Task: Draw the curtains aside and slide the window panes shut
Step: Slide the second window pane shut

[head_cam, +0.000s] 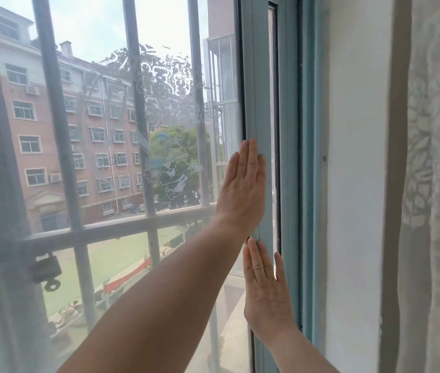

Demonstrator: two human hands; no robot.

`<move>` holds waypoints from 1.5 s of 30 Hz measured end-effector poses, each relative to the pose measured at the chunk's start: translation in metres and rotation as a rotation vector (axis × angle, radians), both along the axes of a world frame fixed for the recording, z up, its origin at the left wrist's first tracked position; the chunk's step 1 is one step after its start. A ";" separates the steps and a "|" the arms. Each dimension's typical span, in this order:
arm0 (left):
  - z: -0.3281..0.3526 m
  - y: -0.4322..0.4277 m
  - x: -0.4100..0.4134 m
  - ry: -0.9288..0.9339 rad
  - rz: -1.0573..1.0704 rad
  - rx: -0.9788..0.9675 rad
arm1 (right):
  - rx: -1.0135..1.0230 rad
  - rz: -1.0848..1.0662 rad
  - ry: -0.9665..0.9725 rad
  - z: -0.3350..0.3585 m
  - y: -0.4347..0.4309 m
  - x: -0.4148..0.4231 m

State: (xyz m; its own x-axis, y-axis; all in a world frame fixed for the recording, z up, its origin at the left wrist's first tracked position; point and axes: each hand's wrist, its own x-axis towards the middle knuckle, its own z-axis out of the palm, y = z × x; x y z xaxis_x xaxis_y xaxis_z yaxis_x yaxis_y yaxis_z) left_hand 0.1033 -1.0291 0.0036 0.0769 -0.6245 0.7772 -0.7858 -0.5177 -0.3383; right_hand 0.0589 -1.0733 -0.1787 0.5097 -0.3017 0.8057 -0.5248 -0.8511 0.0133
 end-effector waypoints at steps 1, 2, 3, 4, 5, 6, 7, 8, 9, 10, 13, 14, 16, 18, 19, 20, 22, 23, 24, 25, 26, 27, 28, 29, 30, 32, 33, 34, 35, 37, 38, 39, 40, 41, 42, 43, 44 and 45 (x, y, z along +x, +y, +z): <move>0.000 0.000 0.000 -0.002 0.001 -0.002 | 0.004 -0.002 0.005 0.000 0.001 0.000; 0.000 0.000 0.000 -0.002 0.001 -0.003 | 0.008 -0.003 0.010 0.000 0.001 0.000; 0.000 0.000 0.000 0.000 0.000 -0.002 | 0.011 -0.002 0.013 0.001 0.002 0.000; 0.000 0.001 0.000 0.002 -0.001 0.000 | 0.013 -0.002 0.012 0.001 0.002 0.000; 0.000 0.001 0.000 0.005 -0.001 0.002 | 0.016 0.001 0.006 0.001 0.003 -0.001; 0.000 0.001 0.000 0.004 -0.001 0.003 | 0.020 0.004 -0.001 0.001 0.003 -0.001; 0.000 0.001 0.000 0.003 -0.001 0.003 | 0.023 0.008 -0.005 0.001 0.003 -0.001; 0.001 0.001 0.001 0.001 0.000 0.003 | 0.023 0.009 -0.005 0.001 0.003 -0.001; 0.001 0.002 0.001 0.001 -0.001 0.003 | 0.018 0.008 -0.003 0.000 0.003 -0.001; 0.001 0.001 0.001 0.002 -0.004 0.004 | 0.012 0.003 -0.002 0.000 0.003 -0.001; 0.001 0.000 0.000 0.017 -0.016 0.003 | 0.010 0.009 -0.018 -0.001 0.001 0.000; 0.001 -0.001 0.000 0.018 -0.017 0.004 | 0.008 0.014 -0.023 -0.001 0.000 0.001; 0.000 -0.002 0.000 0.016 -0.015 0.007 | 0.001 0.027 -0.031 -0.002 -0.002 0.002; 0.000 -0.003 0.000 0.014 -0.019 0.006 | 0.006 0.036 -0.034 -0.004 -0.003 0.002; 0.001 -0.005 0.000 0.012 -0.027 0.002 | 0.009 0.035 -0.040 -0.004 -0.006 0.002; 0.000 -0.006 0.000 0.010 -0.026 0.005 | 0.012 0.032 -0.041 -0.005 -0.006 0.003; 0.000 -0.010 -0.001 0.007 -0.027 0.005 | 0.008 0.024 -0.035 -0.006 -0.012 0.002; 0.000 -0.014 -0.001 0.007 -0.030 -0.001 | 0.005 0.018 -0.029 -0.006 -0.016 0.001; 0.000 -0.017 -0.001 0.010 -0.035 -0.007 | 0.003 0.012 -0.021 -0.007 -0.018 0.000; -0.001 -0.022 -0.002 0.013 -0.041 -0.015 | 0.001 0.006 -0.015 -0.006 -0.022 -0.002; -0.001 -0.025 -0.002 0.011 -0.041 -0.020 | 0.000 0.003 -0.010 -0.006 -0.024 -0.002; -0.002 -0.026 -0.002 0.004 -0.036 -0.025 | -0.003 0.002 -0.009 -0.005 -0.024 -0.002; -0.002 -0.027 -0.002 0.000 -0.034 -0.029 | -0.003 0.001 -0.007 -0.005 -0.025 -0.002; -0.002 -0.029 -0.002 0.000 -0.034 -0.033 | -0.004 -0.002 -0.008 -0.005 -0.025 -0.002; -0.002 -0.029 -0.001 -0.001 -0.035 -0.039 | -0.003 0.000 -0.013 -0.004 -0.024 -0.002; -0.002 -0.028 -0.002 -0.007 -0.034 -0.038 | -0.003 0.005 -0.018 -0.006 -0.025 -0.002; -0.003 -0.028 -0.002 -0.010 -0.032 -0.036 | -0.005 0.008 -0.017 -0.007 -0.025 -0.002; -0.003 -0.028 -0.003 -0.011 -0.031 -0.037 | -0.005 0.011 -0.016 -0.008 -0.026 -0.001; -0.004 -0.029 -0.003 -0.009 -0.030 -0.038 | -0.003 0.014 -0.020 -0.009 -0.027 -0.001; -0.003 -0.033 -0.005 -0.004 -0.030 -0.042 | -0.006 0.016 -0.032 -0.007 -0.029 -0.001; -0.002 -0.035 -0.006 0.004 -0.030 -0.038 | -0.010 0.010 -0.035 -0.007 -0.030 -0.002; -0.001 -0.037 -0.007 0.014 -0.029 -0.034 | -0.007 0.007 -0.035 -0.005 -0.030 -0.003; -0.001 -0.038 -0.008 0.022 -0.029 -0.035 | 0.001 0.003 -0.032 -0.004 -0.030 -0.005; 0.000 -0.039 -0.008 0.022 -0.029 -0.032 | 0.014 -0.001 -0.031 -0.003 -0.030 -0.006; 0.000 -0.039 -0.008 0.020 -0.032 -0.026 | 0.026 -0.005 -0.031 -0.002 -0.029 -0.007; 0.001 -0.039 -0.008 0.014 -0.035 -0.022 | 0.033 -0.009 -0.028 -0.001 -0.029 -0.007; 0.000 -0.039 -0.008 0.007 -0.035 -0.020 | 0.039 -0.012 -0.023 0.000 -0.029 -0.007; 0.000 -0.039 -0.008 -0.001 -0.033 -0.020 | 0.042 -0.013 -0.016 -0.001 -0.029 -0.007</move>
